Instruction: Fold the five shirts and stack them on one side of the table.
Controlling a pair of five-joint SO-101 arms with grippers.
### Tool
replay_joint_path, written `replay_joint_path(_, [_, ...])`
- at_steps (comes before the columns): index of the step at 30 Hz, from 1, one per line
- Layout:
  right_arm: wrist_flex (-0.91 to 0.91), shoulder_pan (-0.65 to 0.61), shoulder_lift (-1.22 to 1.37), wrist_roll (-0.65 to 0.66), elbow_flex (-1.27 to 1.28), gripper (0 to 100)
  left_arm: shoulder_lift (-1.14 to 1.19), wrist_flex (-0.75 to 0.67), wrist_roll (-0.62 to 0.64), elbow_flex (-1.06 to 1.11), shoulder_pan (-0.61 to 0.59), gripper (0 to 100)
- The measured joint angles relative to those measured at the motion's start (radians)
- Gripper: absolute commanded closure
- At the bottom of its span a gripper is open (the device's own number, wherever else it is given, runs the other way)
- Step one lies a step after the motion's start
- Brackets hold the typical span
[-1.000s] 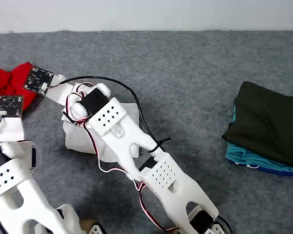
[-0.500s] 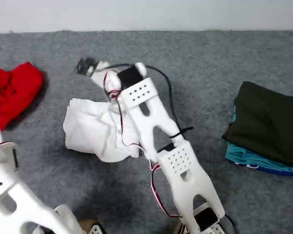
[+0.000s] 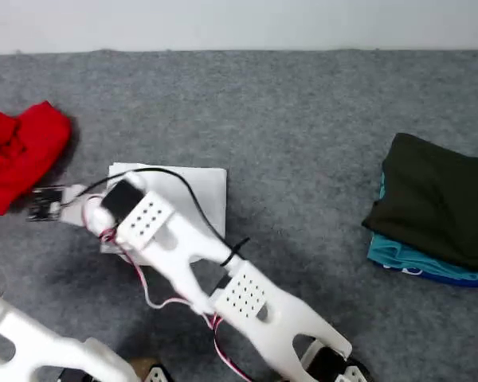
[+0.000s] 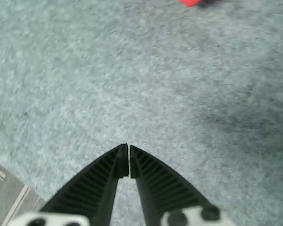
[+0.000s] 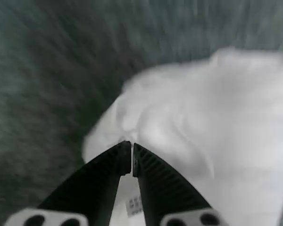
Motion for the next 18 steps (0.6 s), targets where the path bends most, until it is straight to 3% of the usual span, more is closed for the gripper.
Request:
replay_joint_path(5, [0.035, 0.032, -0.014, 0.000, -0.149, 98.7, 0.000, 0.000, 0.000, 0.000, -0.012, 98])
replay_joint_path(14, [0.032, 0.270, -0.043, 0.000, -0.083, 98.7, 0.000, 0.000, 0.000, 0.000, -0.012, 98])
replay_joint_path(18, [0.011, 0.249, 0.026, -0.002, -0.044, 98.9, 0.000, 0.000, 0.000, 0.000, -0.012, 98])
